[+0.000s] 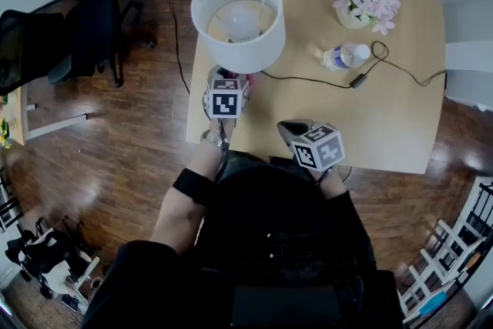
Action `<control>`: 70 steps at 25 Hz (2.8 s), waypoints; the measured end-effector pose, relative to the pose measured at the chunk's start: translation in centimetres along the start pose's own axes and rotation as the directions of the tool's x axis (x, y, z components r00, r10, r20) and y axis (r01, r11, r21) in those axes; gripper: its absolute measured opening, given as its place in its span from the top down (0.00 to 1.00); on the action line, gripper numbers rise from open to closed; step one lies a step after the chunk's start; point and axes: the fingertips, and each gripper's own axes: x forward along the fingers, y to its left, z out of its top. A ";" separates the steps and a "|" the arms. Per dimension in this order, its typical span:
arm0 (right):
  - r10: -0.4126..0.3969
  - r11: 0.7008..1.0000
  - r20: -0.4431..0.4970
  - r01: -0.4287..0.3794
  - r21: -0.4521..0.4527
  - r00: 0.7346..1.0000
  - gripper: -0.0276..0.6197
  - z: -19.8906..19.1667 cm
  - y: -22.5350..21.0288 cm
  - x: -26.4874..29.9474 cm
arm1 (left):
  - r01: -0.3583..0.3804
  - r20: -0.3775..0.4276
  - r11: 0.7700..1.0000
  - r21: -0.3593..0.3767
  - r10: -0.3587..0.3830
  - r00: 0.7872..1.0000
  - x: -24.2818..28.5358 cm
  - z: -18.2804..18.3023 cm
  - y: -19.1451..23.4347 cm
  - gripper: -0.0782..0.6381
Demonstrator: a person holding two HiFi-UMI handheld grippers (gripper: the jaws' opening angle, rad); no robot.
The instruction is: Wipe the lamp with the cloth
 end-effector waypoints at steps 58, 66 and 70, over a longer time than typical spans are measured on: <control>-0.550 0.689 0.385 0.142 0.711 0.741 0.95 20.1 12.0 15.6 | 0.669 -0.525 0.100 0.737 -0.539 0.658 6.4 11.4 3.1 0.73; -0.598 0.597 0.324 0.138 0.790 0.733 0.95 22.4 8.4 17.2 | 0.679 -0.647 -0.180 0.712 -0.544 0.535 8.6 13.8 2.7 0.73; -0.679 0.443 0.241 0.125 0.888 0.694 0.95 25.3 5.1 17.5 | 0.671 -0.788 -0.446 0.592 -0.493 0.368 9.7 13.6 -0.8 0.73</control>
